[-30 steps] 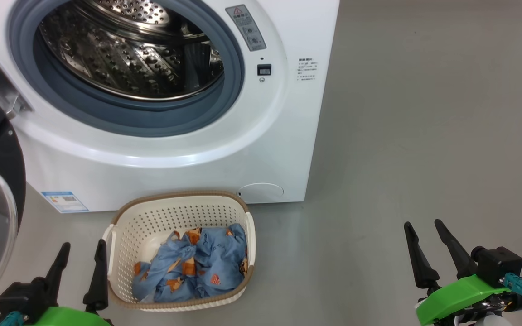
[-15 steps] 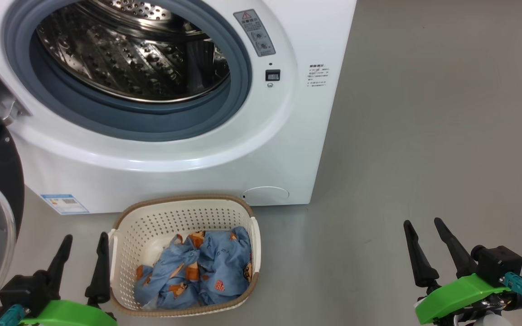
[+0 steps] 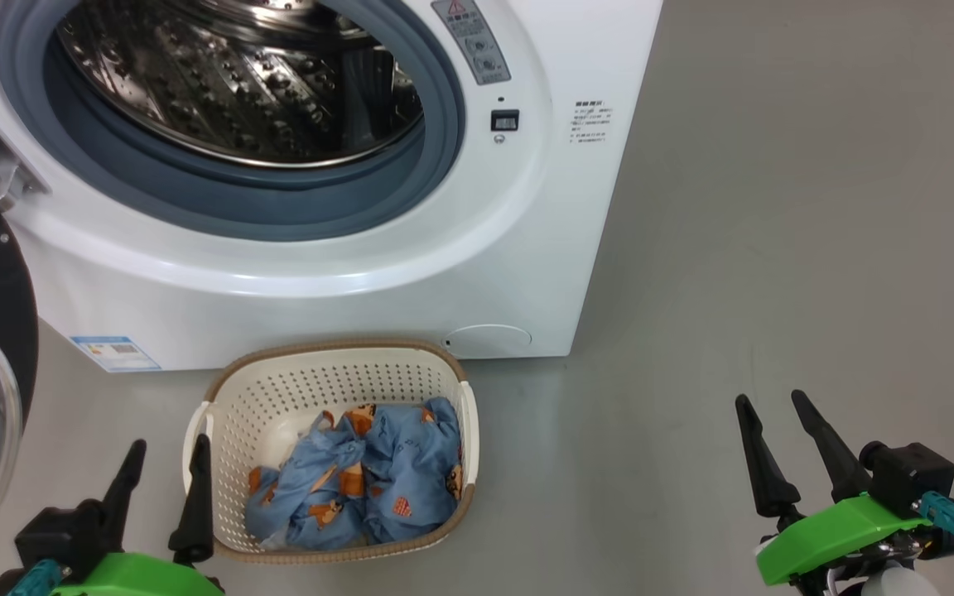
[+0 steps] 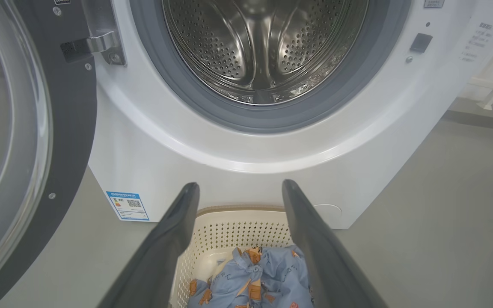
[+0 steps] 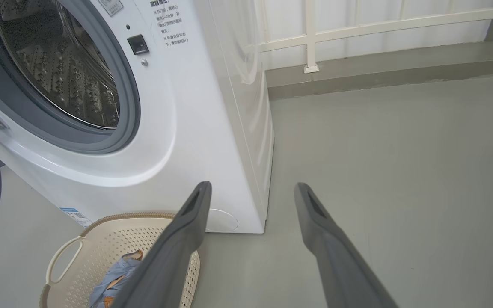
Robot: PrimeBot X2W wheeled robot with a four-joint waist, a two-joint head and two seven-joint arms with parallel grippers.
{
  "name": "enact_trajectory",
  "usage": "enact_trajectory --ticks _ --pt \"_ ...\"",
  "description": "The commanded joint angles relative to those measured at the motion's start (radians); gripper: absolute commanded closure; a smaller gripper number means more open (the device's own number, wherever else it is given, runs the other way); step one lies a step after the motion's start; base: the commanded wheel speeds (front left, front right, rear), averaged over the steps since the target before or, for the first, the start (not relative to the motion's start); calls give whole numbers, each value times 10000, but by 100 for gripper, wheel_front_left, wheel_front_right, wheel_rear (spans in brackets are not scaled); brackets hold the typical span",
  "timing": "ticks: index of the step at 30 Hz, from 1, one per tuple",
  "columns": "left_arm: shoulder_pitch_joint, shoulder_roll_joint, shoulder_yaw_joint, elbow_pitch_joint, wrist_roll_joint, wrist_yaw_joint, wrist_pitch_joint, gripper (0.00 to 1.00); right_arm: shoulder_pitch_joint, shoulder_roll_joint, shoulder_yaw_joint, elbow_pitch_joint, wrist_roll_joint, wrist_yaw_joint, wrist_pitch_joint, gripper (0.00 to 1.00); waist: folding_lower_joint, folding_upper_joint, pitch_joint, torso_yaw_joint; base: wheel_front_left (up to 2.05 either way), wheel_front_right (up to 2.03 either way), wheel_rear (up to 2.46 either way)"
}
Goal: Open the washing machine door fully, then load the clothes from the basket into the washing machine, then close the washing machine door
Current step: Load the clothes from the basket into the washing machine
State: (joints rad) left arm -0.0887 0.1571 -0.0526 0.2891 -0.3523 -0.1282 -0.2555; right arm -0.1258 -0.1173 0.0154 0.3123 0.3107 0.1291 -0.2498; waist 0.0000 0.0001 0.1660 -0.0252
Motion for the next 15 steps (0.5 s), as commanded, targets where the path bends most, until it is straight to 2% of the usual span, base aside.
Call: enact_trajectory --ticks 1,9,15 --pt "-419 166 304 -119 -73 -25 -63 0 -309 4 235 -284 -21 16 -120 0 0 -1 92 -11 0 0 0" --pt "-746 36 26 672 -129 -25 -63 0 -505 99 200 -384 -47 16 -120 0 0 -1 622 -87 0 0 0" --pt "-1501 148 -671 1939 -226 -25 -63 0 -774 200 174 -494 -88 16 -120 0 0 -1 1421 -164 0 0 0"
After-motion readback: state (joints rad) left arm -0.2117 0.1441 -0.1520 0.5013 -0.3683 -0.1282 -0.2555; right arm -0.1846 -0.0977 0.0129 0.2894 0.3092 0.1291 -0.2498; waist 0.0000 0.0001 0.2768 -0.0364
